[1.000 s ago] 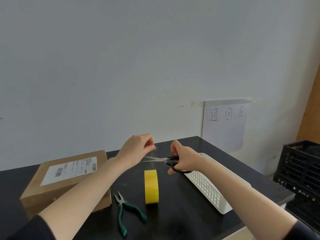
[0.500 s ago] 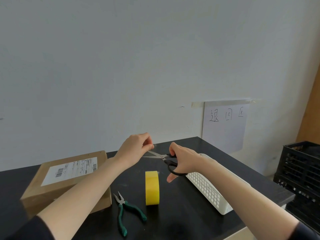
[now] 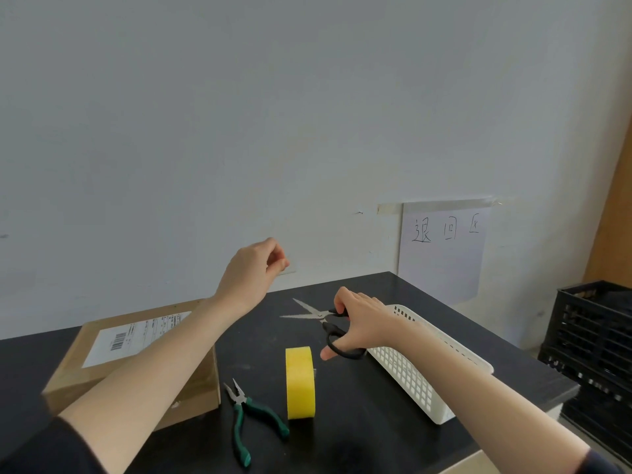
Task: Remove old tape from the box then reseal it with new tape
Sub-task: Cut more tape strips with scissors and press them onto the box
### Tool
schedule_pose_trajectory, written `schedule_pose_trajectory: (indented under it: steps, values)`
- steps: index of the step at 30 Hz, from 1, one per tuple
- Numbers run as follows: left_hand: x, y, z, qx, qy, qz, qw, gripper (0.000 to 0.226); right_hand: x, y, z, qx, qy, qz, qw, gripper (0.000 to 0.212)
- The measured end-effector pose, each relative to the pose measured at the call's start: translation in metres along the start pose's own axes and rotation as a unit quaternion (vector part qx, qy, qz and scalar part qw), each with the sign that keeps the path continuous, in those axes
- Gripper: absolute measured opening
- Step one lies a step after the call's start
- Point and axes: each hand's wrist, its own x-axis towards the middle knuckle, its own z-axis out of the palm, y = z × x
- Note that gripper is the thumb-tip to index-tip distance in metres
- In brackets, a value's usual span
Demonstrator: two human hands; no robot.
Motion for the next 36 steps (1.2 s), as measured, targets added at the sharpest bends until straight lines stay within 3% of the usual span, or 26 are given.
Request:
schedule_pose_trajectory:
  steps: [10,18,24,28,33,36]
  values:
    - [-0.012,-0.003,0.010,0.009,-0.060,-0.002,0.998,0.008,0.001,0.009,0.026,0.184,-0.052,0.165,0.968,0.035]
    - [-0.015,-0.004,0.012,0.001,-0.084,-0.019,0.996,0.008,-0.004,0.020,0.069,0.053,-0.052,0.204,0.976,0.018]
    - [-0.018,-0.009,0.015,-0.011,-0.099,-0.036,0.994,0.007,-0.009,0.022,0.093,0.016,-0.066,0.222,0.973,0.029]
    - [-0.020,-0.014,0.016,-0.014,-0.106,-0.042,0.993,0.008,-0.012,0.026,0.103,-0.007,-0.081,0.205,0.975,0.023]
    - [-0.023,-0.015,0.015,-0.013,-0.102,-0.042,0.994,0.006,-0.009,0.029,0.101,-0.052,-0.106,0.178,0.977,0.035]
    - [-0.025,-0.016,0.014,-0.008,-0.099,-0.038,0.994,0.006,-0.004,0.027,0.094,-0.065,-0.071,0.179,0.979,0.029]
